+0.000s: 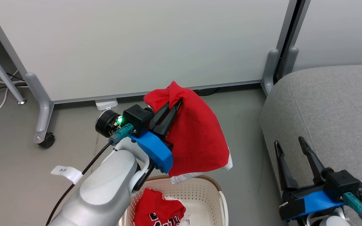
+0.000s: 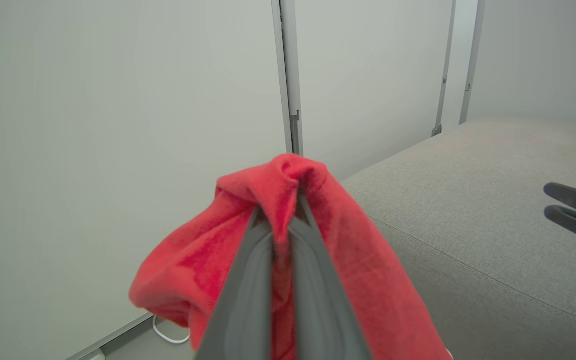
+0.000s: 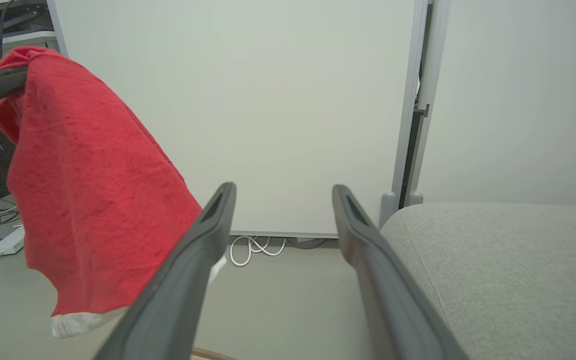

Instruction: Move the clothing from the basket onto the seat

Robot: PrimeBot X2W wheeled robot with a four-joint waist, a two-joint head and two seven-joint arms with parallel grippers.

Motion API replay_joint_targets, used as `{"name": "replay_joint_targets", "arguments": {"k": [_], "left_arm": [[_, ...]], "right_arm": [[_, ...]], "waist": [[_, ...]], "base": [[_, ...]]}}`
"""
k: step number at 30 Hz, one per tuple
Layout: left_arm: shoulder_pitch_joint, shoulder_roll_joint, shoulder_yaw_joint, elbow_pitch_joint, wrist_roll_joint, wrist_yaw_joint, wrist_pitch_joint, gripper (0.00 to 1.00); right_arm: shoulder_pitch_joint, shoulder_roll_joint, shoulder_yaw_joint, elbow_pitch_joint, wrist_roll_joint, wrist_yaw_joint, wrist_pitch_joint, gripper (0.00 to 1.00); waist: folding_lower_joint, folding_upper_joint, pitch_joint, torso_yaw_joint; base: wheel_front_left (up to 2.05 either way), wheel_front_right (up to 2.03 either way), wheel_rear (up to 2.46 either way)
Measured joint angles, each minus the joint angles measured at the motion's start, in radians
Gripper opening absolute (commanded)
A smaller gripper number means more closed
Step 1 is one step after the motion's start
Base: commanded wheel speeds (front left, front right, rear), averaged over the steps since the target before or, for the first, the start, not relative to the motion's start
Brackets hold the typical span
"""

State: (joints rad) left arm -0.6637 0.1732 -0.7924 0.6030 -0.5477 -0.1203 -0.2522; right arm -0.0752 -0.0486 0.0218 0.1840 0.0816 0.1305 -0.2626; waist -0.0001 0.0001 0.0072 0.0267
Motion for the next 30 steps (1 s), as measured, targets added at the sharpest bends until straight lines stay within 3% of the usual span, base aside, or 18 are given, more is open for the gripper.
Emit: {"name": "replay_joint_targets", "arguments": {"k": [10,16,30], "left_arm": [[0.002,0.007,-0.006,-0.025,-0.007,0.011,0.007,0.00],[0.000,0.009,-0.011,-0.032,-0.007,0.014,0.009,0.00],[-0.037,-0.012,-0.027,-0.044,0.003,0.018,0.003,0.00]], "right_arm": [[-0.037,0.000,0.053,-0.014,-0.013,0.000,0.000,1.00],[-0.119,-0.016,0.170,-0.014,-0.019,0.000,0.000,1.00],[-0.373,-0.087,0.396,0.159,-0.001,0.000,0.000,1.00]], "waist": [[0.0001,0.0000,0.007,0.009],[0.0002,0.0000,0.021,0.015],[0.0002,0.0000,0.067,0.043]], "base": [[0.00,0.00,0.00],[0.00,0.00,0.00],[0.00,0.00,0.00]]}}
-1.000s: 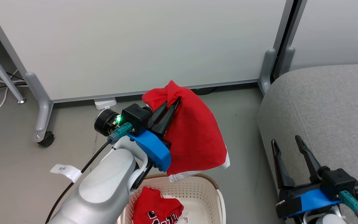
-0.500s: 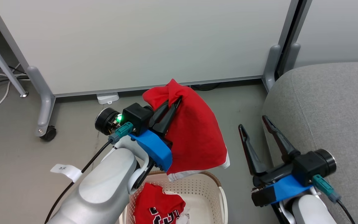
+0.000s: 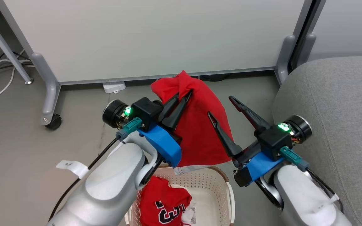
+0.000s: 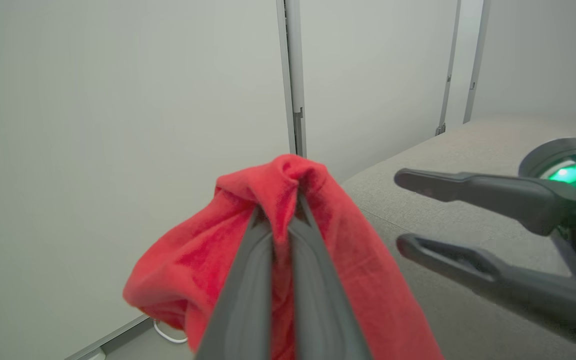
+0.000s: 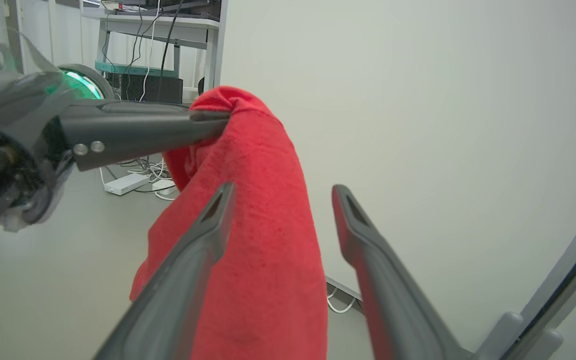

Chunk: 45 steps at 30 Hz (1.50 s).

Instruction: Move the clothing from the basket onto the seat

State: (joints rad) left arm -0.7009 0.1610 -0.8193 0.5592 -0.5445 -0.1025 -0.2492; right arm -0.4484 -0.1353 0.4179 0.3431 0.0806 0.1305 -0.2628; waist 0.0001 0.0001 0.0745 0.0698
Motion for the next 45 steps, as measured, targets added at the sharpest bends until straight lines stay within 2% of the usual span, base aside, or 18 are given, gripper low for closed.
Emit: {"name": "replay_joint_targets", "arguments": {"k": [6,14,15,20,45], "left_arm": [[-0.016,-0.015,-0.018,0.000,0.008,-0.004,-0.004,0.00],[-0.025,-0.038,-0.044,-0.003,0.011,-0.010,-0.007,0.00],[-0.026,-0.038,-0.046,-0.002,0.011,-0.012,-0.008,0.00],[-0.036,-0.040,-0.052,0.004,0.010,-0.014,-0.009,0.00],[-0.039,-0.040,-0.047,0.019,0.008,-0.020,-0.013,0.00]], "right_arm": [[-0.100,-0.021,0.081,0.133,0.010,0.000,0.000,1.00],[-0.195,-0.004,0.150,0.278,0.038,0.000,0.000,1.00],[-0.200,0.002,0.158,0.292,0.046,0.000,0.000,0.00],[-0.216,0.014,0.162,0.316,0.080,0.000,0.000,0.00],[-0.214,0.012,0.143,0.300,0.099,0.000,0.000,0.00]], "waist": [[0.0000,0.0000,0.015,0.017],[0.0000,0.0000,0.024,0.035],[0.0000,0.0000,0.023,0.036],[0.0001,0.0000,0.020,0.039],[-0.0001,0.0000,0.025,0.037]], "base": [[0.00,0.00,0.00],[0.00,0.00,0.00],[0.00,0.00,0.00],[0.00,0.00,0.00],[0.00,0.00,0.00]]}}
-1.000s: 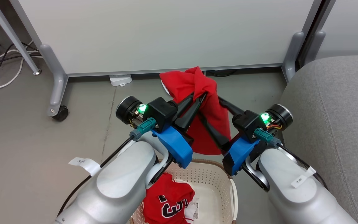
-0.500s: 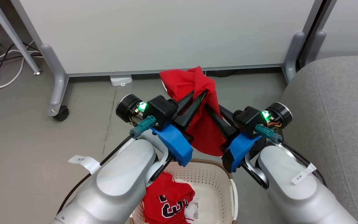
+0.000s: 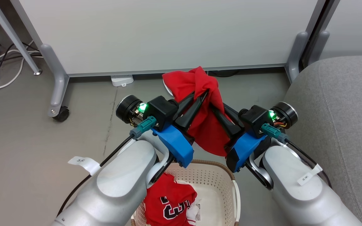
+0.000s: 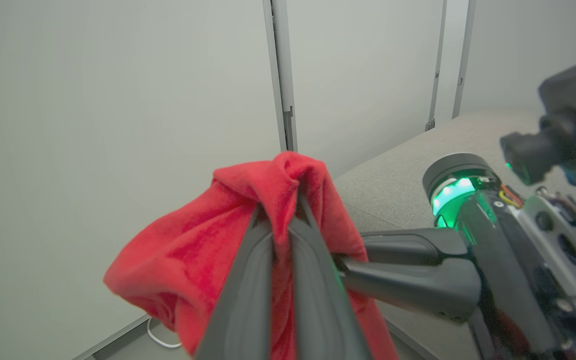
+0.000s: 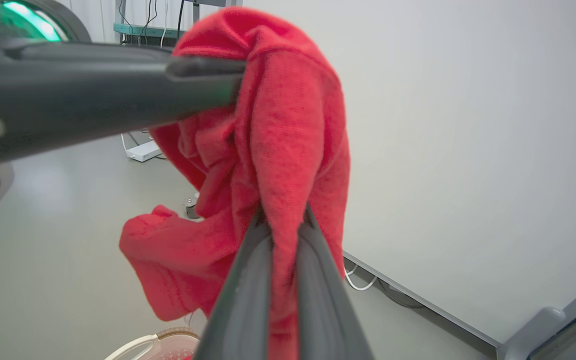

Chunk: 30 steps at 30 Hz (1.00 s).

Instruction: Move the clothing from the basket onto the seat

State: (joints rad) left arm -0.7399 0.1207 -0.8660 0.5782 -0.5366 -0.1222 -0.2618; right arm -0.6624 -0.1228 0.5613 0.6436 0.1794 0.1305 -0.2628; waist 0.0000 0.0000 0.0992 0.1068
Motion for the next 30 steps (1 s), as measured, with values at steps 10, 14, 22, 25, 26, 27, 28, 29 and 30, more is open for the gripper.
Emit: {"name": "replay_joint_targets", "arguments": {"k": [10,14,22,25,26,27,28,29,30], "left_arm": [[0.001,-0.003,0.016,0.007,-0.008,0.004,0.000,1.00],[0.001,-0.003,0.021,0.006,-0.005,0.004,0.000,1.00],[0.011,0.000,0.030,0.001,0.005,0.012,-0.001,1.00],[0.019,0.002,0.038,-0.010,0.013,0.017,-0.001,1.00],[0.020,0.003,0.040,-0.015,0.018,0.020,-0.001,1.00],[0.021,0.005,0.043,-0.023,0.020,0.021,-0.001,1.00],[0.022,0.006,0.046,-0.031,0.023,0.022,-0.001,1.00],[0.023,0.008,0.049,-0.039,0.028,0.025,-0.001,1.00],[0.024,0.009,0.050,-0.045,0.031,0.025,-0.001,1.00]], "right_arm": [[0.010,-0.003,-0.007,-0.008,0.001,0.000,0.000,0.00],[0.010,-0.004,-0.014,-0.013,0.007,0.000,0.000,0.00],[0.013,-0.005,-0.057,-0.025,0.018,0.000,0.000,0.00],[0.020,-0.005,-0.084,-0.035,0.018,0.000,0.000,0.00],[0.023,-0.005,-0.092,-0.040,0.018,0.000,0.000,0.00],[0.027,-0.006,-0.103,-0.049,0.015,0.000,0.000,0.00],[0.029,-0.006,-0.114,-0.055,0.013,0.000,0.000,0.00],[0.032,-0.008,-0.124,-0.063,0.009,0.000,0.000,0.00],[0.035,-0.010,-0.136,-0.070,0.004,0.000,0.000,0.00]], "waist": [[0.0000,0.0000,0.004,0.004],[0.0000,0.0000,0.005,0.005],[0.0000,0.0000,0.010,0.001],[0.0000,0.0000,0.014,-0.005],[0.0000,0.0000,0.016,-0.008],[0.0000,0.0000,0.019,-0.011],[0.0000,0.0000,0.023,-0.015],[0.0000,0.0000,0.026,-0.019],[0.0000,0.0000,0.030,-0.024]], "base": [[0.00,0.00,0.00],[0.00,0.00,0.00],[0.00,0.00,0.00],[0.00,0.00,0.00],[0.00,0.00,0.00],[0.00,0.00,0.00],[0.00,0.00,0.00],[0.00,0.00,0.00],[0.00,0.00,0.00]]}}
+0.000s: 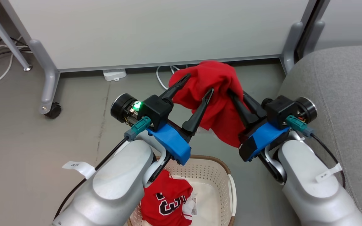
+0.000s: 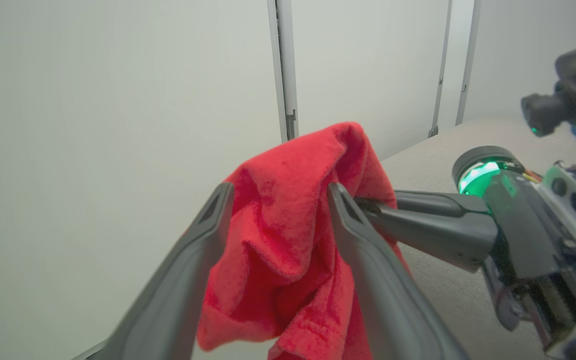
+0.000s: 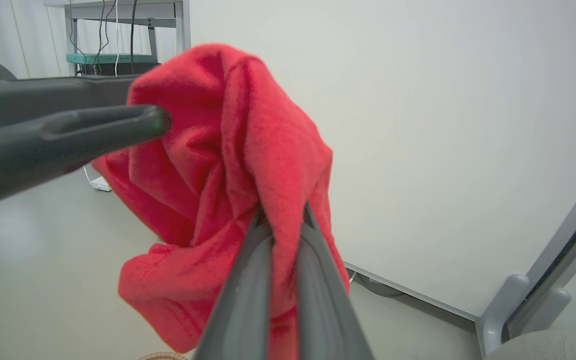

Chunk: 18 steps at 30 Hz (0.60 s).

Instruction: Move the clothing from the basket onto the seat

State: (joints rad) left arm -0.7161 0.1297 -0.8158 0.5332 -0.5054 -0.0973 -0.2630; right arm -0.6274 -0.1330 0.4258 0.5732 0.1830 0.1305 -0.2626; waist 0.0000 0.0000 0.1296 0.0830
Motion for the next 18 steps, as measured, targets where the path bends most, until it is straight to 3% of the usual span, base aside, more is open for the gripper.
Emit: {"name": "replay_joint_targets", "arguments": {"k": [18], "left_arm": [[0.018,0.017,0.030,-0.078,0.081,0.007,0.000,1.00]], "right_arm": [[0.077,-0.022,-0.212,-0.142,-0.040,0.000,0.000,0.00]], "waist": [[0.0000,0.0000,0.084,-0.157]], "base": [[0.00,0.00,0.00]]}}
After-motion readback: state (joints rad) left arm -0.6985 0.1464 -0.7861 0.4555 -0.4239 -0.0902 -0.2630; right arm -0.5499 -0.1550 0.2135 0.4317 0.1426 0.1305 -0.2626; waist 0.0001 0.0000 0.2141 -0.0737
